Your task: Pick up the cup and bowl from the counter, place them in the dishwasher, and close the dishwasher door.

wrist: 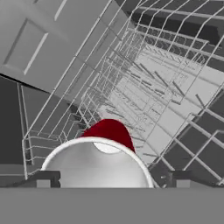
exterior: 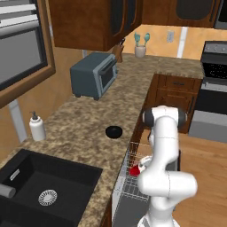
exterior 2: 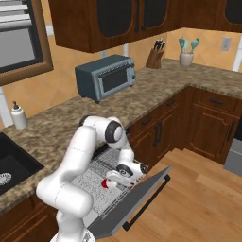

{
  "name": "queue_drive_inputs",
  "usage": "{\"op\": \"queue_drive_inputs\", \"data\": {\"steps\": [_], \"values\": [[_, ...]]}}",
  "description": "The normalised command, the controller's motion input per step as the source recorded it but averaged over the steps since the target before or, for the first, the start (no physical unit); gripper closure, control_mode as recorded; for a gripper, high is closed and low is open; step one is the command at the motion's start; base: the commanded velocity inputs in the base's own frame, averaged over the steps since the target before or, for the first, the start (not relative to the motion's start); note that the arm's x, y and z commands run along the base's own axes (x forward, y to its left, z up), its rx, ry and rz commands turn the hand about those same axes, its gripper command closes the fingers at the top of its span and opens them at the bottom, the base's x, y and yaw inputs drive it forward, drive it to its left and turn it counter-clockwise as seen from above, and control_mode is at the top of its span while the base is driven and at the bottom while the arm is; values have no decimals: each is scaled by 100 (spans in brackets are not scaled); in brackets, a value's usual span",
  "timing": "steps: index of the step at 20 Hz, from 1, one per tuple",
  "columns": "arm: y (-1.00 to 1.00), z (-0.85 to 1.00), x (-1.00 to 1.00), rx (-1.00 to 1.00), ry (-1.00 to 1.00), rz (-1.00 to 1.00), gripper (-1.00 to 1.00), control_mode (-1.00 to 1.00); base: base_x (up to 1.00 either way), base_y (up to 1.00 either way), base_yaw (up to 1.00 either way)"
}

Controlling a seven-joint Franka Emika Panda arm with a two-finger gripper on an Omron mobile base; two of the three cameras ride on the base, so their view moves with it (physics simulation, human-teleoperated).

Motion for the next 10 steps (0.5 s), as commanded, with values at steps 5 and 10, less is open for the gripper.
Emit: {"op": "queue_drive_inputs", "data": {"steps": [5,10], "values": [[0,89,-85,0,-7,-11,-100,-100,0,0,0],[0,100,-34,-2,-1,-4,-100,-100,0,0,0]]}}
